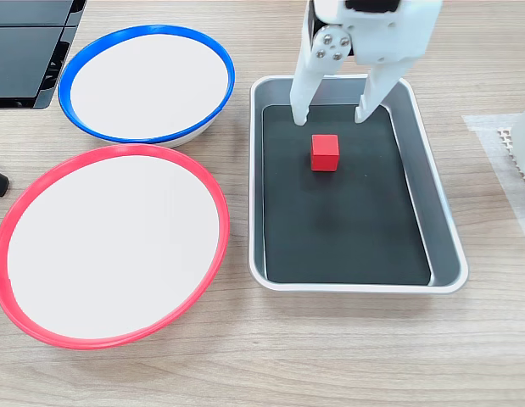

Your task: Move a red block from tray to red dish

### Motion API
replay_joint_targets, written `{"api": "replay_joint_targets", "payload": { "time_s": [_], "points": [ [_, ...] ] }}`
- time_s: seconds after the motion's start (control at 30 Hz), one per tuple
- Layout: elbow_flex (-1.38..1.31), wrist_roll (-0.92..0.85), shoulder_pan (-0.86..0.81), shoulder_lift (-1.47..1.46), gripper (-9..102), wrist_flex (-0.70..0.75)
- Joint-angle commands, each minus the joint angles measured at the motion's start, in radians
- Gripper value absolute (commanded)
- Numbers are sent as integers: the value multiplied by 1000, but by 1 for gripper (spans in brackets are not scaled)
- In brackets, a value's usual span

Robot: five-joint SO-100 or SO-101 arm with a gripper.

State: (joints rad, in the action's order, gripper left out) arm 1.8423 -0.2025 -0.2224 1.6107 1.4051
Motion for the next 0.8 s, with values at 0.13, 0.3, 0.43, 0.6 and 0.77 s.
{"api": "replay_joint_targets", "payload": {
  "time_s": [0.13, 0.3, 0.43, 0.6, 0.77],
  "points": [
    [-160, -55, 12, -206, 23, -11],
    [-155, -95, 37, -245, 23, 14],
    [-103, -94, 54, -210, 21, 17],
    [-32, -84, 54, -178, 5, 5],
    [-25, -77, 44, -152, 0, 3]
  ]
}}
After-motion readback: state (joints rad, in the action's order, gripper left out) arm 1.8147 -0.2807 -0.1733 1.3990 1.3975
